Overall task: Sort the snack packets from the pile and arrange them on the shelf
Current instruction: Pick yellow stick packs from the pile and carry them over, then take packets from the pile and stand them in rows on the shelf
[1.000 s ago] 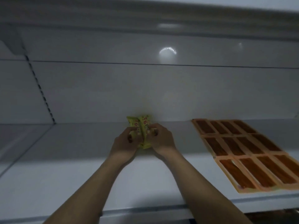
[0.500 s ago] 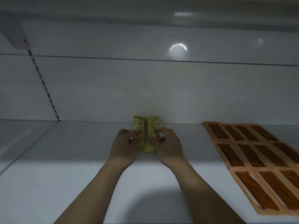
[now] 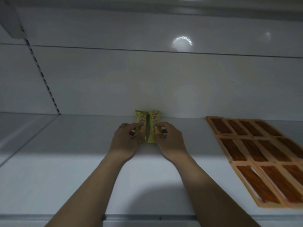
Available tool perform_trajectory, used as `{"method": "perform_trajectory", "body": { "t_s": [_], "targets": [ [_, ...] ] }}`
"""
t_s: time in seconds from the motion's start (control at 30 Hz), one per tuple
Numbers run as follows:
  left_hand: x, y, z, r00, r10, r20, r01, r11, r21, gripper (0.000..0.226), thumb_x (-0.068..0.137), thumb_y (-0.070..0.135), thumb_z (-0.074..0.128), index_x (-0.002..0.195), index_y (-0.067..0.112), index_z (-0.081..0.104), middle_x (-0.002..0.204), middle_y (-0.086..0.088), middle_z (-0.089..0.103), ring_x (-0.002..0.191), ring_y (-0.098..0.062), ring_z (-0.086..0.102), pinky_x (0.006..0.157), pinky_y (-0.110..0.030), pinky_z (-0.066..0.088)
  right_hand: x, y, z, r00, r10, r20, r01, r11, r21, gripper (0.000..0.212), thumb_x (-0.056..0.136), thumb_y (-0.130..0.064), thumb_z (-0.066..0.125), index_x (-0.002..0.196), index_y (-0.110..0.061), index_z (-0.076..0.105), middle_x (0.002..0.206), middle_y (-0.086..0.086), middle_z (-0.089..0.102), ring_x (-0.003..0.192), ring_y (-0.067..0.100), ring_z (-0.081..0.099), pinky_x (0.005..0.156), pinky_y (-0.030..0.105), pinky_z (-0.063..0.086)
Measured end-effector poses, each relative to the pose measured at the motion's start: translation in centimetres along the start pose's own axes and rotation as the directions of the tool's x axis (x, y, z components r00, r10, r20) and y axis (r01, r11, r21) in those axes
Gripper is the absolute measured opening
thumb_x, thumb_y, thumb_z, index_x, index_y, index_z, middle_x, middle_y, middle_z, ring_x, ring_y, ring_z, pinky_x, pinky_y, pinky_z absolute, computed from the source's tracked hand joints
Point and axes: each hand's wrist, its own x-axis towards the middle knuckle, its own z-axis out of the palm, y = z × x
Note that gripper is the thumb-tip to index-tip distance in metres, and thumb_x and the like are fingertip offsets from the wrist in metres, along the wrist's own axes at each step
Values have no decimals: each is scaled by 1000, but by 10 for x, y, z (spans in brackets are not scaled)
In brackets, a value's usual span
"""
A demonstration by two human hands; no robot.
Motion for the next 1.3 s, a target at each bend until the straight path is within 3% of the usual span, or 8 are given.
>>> {"method": "perform_trajectory", "body": {
  "t_s": [0.27, 0.37, 0.47, 0.77, 0.9, 1.0, 1.13, 1.3],
  "targets": [
    [0, -3, -1, 1000, -4, 9, 4, 1000, -4, 30, 93, 23, 65, 122, 29, 67, 113, 1, 53, 87, -8, 56, 72, -5, 38, 0, -1, -1, 997, -69, -24, 67, 995, -77, 38, 91, -12, 58, 128, -19, 63, 129, -1, 61, 113, 17, 59, 99, 29, 46],
    [-2, -3, 2, 999, 2, 44, -4, 999, 40, 33, 91, 34, 64, 124, 36, 64, 114, 3, 50, 93, -12, 58, 93, -28, 48, -1, 0, 1, 992, -113, 48, 118, 982, -149, 44, 90, -20, 60, 134, -22, 58, 135, -2, 55, 119, 18, 55, 103, 32, 43],
    [-3, -3, 2, 997, 4, 81, -11, 996, 85, 47, 83, 49, 55, 129, 40, 57, 113, 7, 45, 98, -15, 59, 103, -43, 43, 1, 3, 4, 991, -112, 67, 123, 973, -195, 52, 86, -28, 63, 137, -27, 54, 140, -2, 50, 124, 20, 49, 106, 36, 40],
    [-12, 6, -3, 996, -44, 82, 40, 998, 50, 58, 90, 42, 63, 145, 38, 42, 122, 4, 42, 112, -19, 56, 92, -27, 41, -9, -10, -1, 995, -73, 75, 90, 960, -264, 60, 89, -42, 62, 146, -31, 43, 154, 1, 36, 138, 24, 37, 113, 37, 32],
    [-23, 4, -21, 991, -17, 129, 8, 997, 72, 68, 90, 41, 66, 149, 32, 35, 136, -1, 42, 125, -20, 48, 97, -28, 41, -20, -28, -3, 997, -59, 43, 71, 928, -365, 57, 90, -51, 58, 142, -28, 48, 149, 0, 43, 134, 26, 41, 108, 35, 32],
    [-26, -3, -51, 989, -8, 146, -17, 985, 170, 69, 91, 47, 62, 151, 31, 32, 146, -4, 41, 133, -23, 42, 108, -36, 39, -29, -50, 5, 991, -128, 31, 128, 884, -449, 62, 85, -59, 51, 142, -33, 46, 148, -2, 45, 134, 24, 41, 110, 36, 33],
    [-30, -14, -106, 995, 21, 101, -47, 964, 262, 66, 90, 46, 64, 148, 27, 38, 147, -7, 44, 134, -26, 42, 109, -39, 38, -35, -96, 29, 978, -159, 137, 207, 835, -509, 71, 89, -53, 57, 151, -36, 29, 161, 0, 23, 147, 21, 19, 119, 36, 15],
    [-50, -40, -201, 998, 47, 47, -61, 928, 368, 68, 90, 51, 60, 148, 24, 39, 148, -9, 45, 135, -27, 42, 110, -39, 37, -47, -172, 85, 929, -272, 251, 359, 828, -431, 74, 90, -53, 58, 153, -34, 25, 163, -1, 16, 149, 19, 14, 120, 34, 10]
  ]
}}
